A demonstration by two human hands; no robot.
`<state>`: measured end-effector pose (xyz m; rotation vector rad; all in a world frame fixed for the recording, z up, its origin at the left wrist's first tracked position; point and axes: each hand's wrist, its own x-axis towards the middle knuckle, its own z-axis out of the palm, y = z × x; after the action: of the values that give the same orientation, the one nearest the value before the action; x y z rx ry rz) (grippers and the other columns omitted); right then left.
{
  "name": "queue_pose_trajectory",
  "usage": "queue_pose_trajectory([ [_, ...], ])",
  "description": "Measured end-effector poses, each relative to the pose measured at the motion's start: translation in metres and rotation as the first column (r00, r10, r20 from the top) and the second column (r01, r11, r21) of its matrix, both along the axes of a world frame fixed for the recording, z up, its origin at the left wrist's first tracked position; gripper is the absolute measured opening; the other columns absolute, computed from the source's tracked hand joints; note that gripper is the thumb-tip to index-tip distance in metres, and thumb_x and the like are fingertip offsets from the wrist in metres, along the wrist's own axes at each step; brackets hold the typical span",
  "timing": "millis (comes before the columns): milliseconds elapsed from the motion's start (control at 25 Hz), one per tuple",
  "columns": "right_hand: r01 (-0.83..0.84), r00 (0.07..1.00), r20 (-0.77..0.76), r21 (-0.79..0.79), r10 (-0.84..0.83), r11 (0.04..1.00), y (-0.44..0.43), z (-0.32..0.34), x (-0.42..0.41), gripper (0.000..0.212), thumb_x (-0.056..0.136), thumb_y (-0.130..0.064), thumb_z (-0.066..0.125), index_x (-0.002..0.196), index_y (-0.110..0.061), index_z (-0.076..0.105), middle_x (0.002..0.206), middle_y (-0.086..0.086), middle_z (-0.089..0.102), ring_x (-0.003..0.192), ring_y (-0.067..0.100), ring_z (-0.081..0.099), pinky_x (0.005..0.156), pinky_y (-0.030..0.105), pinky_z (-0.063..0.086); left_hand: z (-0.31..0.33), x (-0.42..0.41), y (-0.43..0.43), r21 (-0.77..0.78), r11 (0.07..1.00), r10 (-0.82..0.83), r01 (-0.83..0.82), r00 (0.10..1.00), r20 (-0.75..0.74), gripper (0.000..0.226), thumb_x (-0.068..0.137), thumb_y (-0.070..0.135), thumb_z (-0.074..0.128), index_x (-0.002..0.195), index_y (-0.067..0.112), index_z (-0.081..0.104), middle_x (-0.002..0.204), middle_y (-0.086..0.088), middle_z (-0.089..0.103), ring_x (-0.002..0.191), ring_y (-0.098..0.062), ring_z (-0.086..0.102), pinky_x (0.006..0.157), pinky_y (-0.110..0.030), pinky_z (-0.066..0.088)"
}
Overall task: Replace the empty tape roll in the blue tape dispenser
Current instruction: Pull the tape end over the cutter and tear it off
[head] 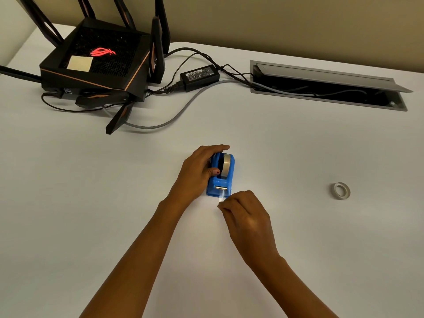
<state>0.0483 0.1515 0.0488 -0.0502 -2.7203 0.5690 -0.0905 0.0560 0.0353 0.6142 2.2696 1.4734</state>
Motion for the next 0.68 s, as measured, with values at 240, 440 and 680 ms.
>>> queue_pose_trajectory([
  [240,-0.017,1.000,-0.013,0.001,0.017,1.000,-0.001,-0.008,0.000,0.026,0.055,0.001,0.088,0.077,0.003,0.074,0.069,0.017,0.071,0.057,0.026,0.067,0.055,0.028,0.058,-0.003,-0.001,0.000,-0.045,0.999,-0.027,0.025,0.999,-0.040,0.035,0.090,0.005,0.045,0.121,0.019,0.054,0.128,-0.006,0.053,0.115,-0.015,0.050,0.094,-0.011,0.039],
  [440,0.000,1.000,-0.017,0.013,0.000,1.000,-0.002,-0.010,0.001,0.026,0.058,0.001,0.086,0.080,0.003,0.073,0.072,0.017,0.072,0.060,0.027,0.068,0.057,0.028,0.057,-0.003,-0.003,0.006,-0.081,0.997,0.003,-0.011,0.995,-0.095,0.036,0.082,0.034,0.060,0.115,0.023,0.056,0.121,-0.002,0.057,0.106,-0.010,0.052,0.089,-0.016,0.041],
  [680,0.002,1.000,-0.021,0.025,-0.001,1.000,-0.001,-0.015,0.000,0.030,0.054,-0.001,0.089,0.080,0.003,0.074,0.073,0.018,0.072,0.061,0.028,0.069,0.056,0.029,0.058,-0.003,-0.003,0.006,-0.027,0.999,0.034,-0.036,0.996,-0.088,0.033,0.084,0.034,0.057,0.115,0.022,0.058,0.119,-0.002,0.060,0.107,-0.012,0.054,0.090,-0.016,0.042],
])
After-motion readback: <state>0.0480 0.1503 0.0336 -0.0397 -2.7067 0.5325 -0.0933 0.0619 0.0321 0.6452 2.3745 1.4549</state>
